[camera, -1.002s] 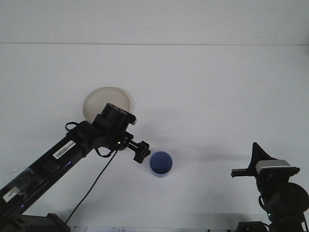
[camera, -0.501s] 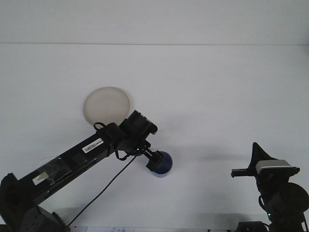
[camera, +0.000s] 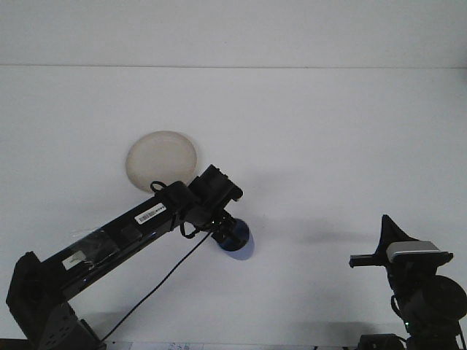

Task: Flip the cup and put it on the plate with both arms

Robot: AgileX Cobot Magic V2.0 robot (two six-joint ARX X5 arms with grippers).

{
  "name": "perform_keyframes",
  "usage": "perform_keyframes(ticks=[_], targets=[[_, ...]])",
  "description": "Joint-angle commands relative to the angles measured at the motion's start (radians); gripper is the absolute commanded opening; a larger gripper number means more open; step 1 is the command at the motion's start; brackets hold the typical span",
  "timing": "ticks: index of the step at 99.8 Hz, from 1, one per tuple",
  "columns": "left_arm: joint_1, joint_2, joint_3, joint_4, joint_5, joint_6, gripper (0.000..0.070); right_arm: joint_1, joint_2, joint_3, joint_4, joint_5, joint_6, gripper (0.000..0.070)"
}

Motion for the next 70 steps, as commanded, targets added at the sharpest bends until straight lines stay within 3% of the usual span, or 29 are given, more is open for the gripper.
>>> perform_keyframes(ticks=[1, 33, 53, 70], targets=[[0.022, 0.006, 0.067, -0.008, -0.048, 0.011, 0.0010, 0.000, 0.005, 0.008, 0.013, 0.000, 0.014, 0.0000], [0.312, 0.007, 0.249, -0.054, -0.214, 0.046, 0.0010, 0.000, 0.005, 0.008, 0.012, -0.001, 0.014, 0.0000], [0.507, 0.050, 0.249, -0.030, -0.218, 0.043, 0.0011, 0.001, 0.005, 0.008, 0.012, -0.001, 0.014, 0.0000], [0.578, 0.106, 0.249, 0.021, -0.218, 0.040, 0.0010, 0.000, 0.005, 0.008, 0.012, -0.001, 0.014, 0.0000]])
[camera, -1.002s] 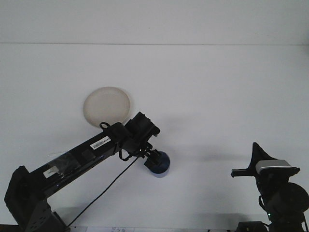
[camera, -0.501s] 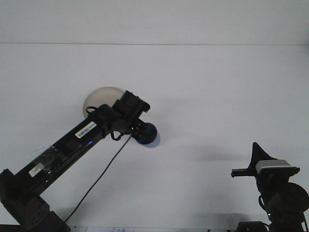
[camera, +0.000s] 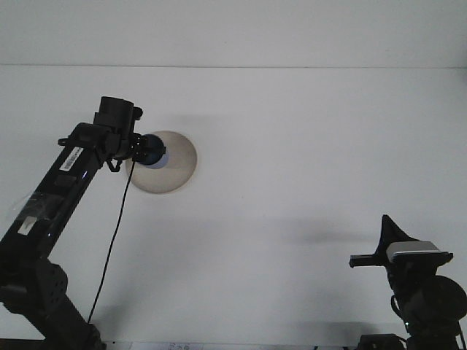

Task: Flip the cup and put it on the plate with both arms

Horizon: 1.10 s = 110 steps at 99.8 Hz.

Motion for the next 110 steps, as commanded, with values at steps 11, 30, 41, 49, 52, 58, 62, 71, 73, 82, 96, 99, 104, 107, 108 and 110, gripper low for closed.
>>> perform_keyframes(ticks=[11, 30, 41, 49, 52, 58, 62, 71, 73, 82, 96, 99, 104, 107, 108, 110], targets=[[0.010, 0.068, 0.021, 0.035, 0.007, -0.002, 0.0010, 0.000, 0.006, 0.008, 0.012, -0.001, 0.014, 0.0000], [0.010, 0.126, 0.021, 0.040, 0.007, -0.007, 0.0019, 0.000, 0.005, 0.008, 0.012, -0.001, 0.014, 0.0000], [0.010, 0.130, 0.021, 0.043, 0.007, -0.018, 0.0151, 0.000, 0.005, 0.008, 0.012, -0.001, 0.014, 0.0000], [0.011, 0.130, 0.029, 0.036, 0.007, -0.026, 0.0389, 0.000, 0.005, 0.008, 0.012, -0.001, 0.014, 0.0000], [0.011, 0.130, 0.031, 0.035, 0.007, -0.026, 0.0482, 0.000, 0.005, 0.008, 0.012, -0.001, 0.014, 0.0000], [0.011, 0.127, 0.036, 0.037, 0.007, -0.026, 0.0605, 0.001, 0.005, 0.008, 0.012, -0.001, 0.014, 0.0000], [0.011, 0.124, 0.042, 0.037, 0.007, -0.026, 0.0638, 0.000, 0.005, 0.008, 0.012, -0.001, 0.014, 0.0000], [0.011, 0.100, 0.046, 0.057, 0.007, -0.034, 0.0638, 0.001, 0.005, 0.008, 0.012, -0.001, 0.014, 0.0000], [0.011, 0.092, 0.046, 0.062, 0.007, -0.035, 0.0638, 0.000, 0.005, 0.008, 0.012, -0.001, 0.014, 0.0000], [0.011, 0.043, 0.046, 0.081, 0.007, -0.041, 0.0638, 0.000, 0.005, 0.008, 0.012, -0.001, 0.014, 0.0000], [0.015, -0.053, 0.046, 0.069, 0.007, -0.050, 0.0637, 0.000, 0.005, 0.008, 0.012, -0.001, 0.014, 0.0000], [0.015, -0.074, 0.046, 0.063, 0.007, -0.055, 0.0637, 0.000, 0.005, 0.008, 0.012, -0.001, 0.014, 0.0000], [0.015, -0.111, 0.045, 0.048, 0.008, -0.062, 0.0637, 0.001, 0.005, 0.008, 0.012, -0.001, 0.014, 0.0000], [0.015, -0.133, 0.045, 0.039, 0.008, -0.064, 0.0636, 0.000, 0.005, 0.008, 0.012, -0.001, 0.014, 0.0000], [0.015, -0.140, 0.045, 0.035, 0.008, -0.064, 0.0636, 0.000, 0.005, 0.008, 0.012, -0.001, 0.014, 0.0000], [0.015, -0.155, 0.043, 0.030, 0.008, -0.064, 0.0636, 0.000, 0.005, 0.008, 0.012, -0.001, 0.014, 0.0000]])
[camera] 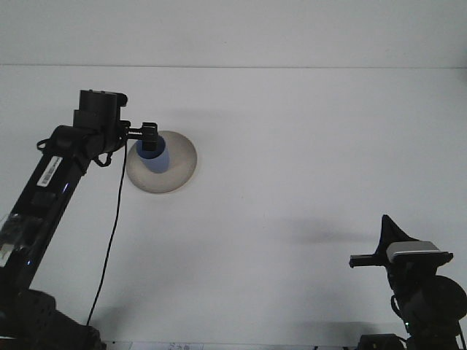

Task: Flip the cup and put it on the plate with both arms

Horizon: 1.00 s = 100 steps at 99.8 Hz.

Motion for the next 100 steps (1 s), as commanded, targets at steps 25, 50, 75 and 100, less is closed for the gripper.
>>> perform_keyframes(ticks=[25, 50, 75, 100], targets=[[-0.041, -0.311, -0.192, 0.128, 0.004, -0.075, 0.0636, 0.000, 0.005, 0.008, 0.012, -0.001, 0.014, 0.0000], [-0.066, -0.767, -0.650, 0.386, -0.031, -0.115, 0.0628, 0.001, 0.005, 0.008, 0.012, -0.001, 0.014, 0.0000], [-0.066, -1.133, -0.955, 0.368, -0.030, -0.107, 0.0609, 0.001, 0.005, 0.008, 0.011, -0.001, 0.013, 0.0000], [-0.065, -1.325, -1.068, 0.351, -0.029, -0.043, 0.0011, 0.000, 0.005, 0.008, 0.012, -0.001, 0.014, 0.0000]])
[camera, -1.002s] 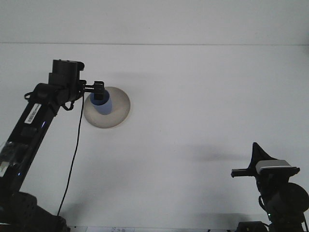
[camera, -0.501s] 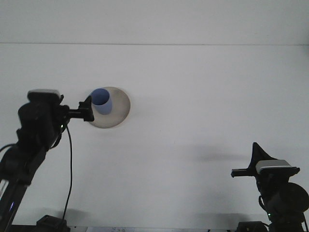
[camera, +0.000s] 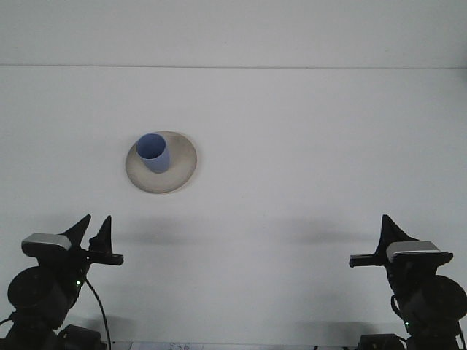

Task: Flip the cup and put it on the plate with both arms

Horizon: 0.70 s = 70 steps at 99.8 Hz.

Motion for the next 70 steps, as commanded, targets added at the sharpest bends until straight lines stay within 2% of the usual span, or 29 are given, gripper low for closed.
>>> perform_keyframes(ticks=[1, 70], targets=[[-0.003, -0.007, 0.003, 0.002, -0.001, 0.041, 0.0008, 0.000, 0.005, 0.008, 0.013, -0.001, 0.014, 0.0000], [-0.003, -0.011, 0.004, 0.001, -0.001, 0.044, 0.0012, 0.000, 0.005, 0.008, 0.013, -0.001, 0.013, 0.0000]])
